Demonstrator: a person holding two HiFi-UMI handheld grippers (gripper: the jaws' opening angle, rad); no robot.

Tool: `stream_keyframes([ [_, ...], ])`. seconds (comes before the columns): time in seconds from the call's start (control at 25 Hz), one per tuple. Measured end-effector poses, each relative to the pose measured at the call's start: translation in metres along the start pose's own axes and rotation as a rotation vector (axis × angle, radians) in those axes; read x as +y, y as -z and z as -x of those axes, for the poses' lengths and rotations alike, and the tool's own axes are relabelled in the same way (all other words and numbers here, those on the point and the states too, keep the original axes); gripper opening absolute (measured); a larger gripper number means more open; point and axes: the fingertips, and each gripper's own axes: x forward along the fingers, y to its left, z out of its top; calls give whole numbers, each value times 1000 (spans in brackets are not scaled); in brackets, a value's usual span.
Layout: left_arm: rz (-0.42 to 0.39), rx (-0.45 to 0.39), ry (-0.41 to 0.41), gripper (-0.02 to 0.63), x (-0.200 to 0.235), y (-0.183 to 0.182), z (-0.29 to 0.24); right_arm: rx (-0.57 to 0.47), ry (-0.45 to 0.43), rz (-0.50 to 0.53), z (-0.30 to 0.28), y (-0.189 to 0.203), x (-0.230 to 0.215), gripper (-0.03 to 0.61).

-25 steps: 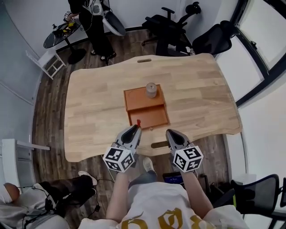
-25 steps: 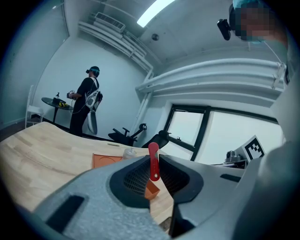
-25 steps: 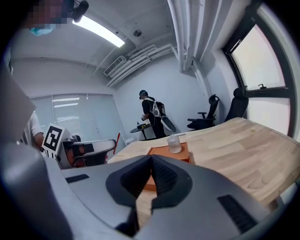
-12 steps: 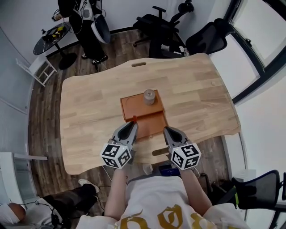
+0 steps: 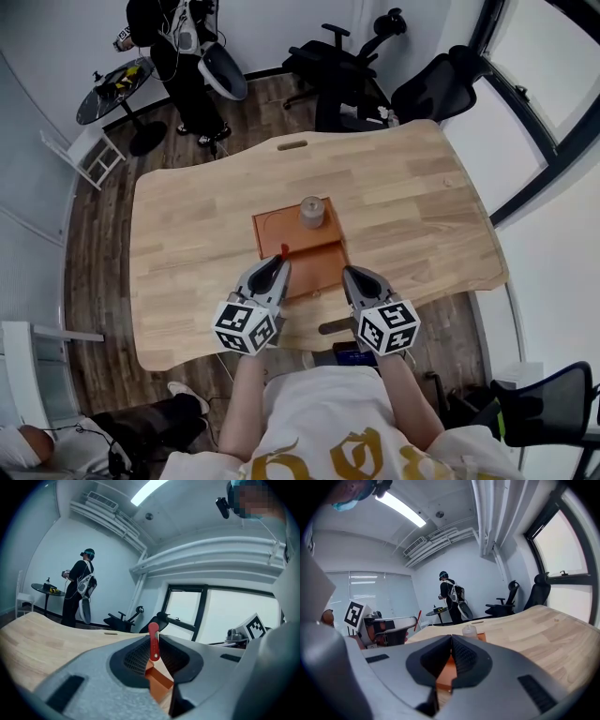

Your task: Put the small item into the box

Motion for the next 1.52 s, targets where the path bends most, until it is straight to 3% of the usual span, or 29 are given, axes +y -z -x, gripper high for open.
stream_keyframes([
  [0.88, 29, 91, -40, 58, 28, 33, -24, 78, -16, -35, -35, 22, -23, 12],
  [1.52, 18, 259, -17, 58, 35, 91, -51, 170, -6, -54, -57, 53, -48, 12],
])
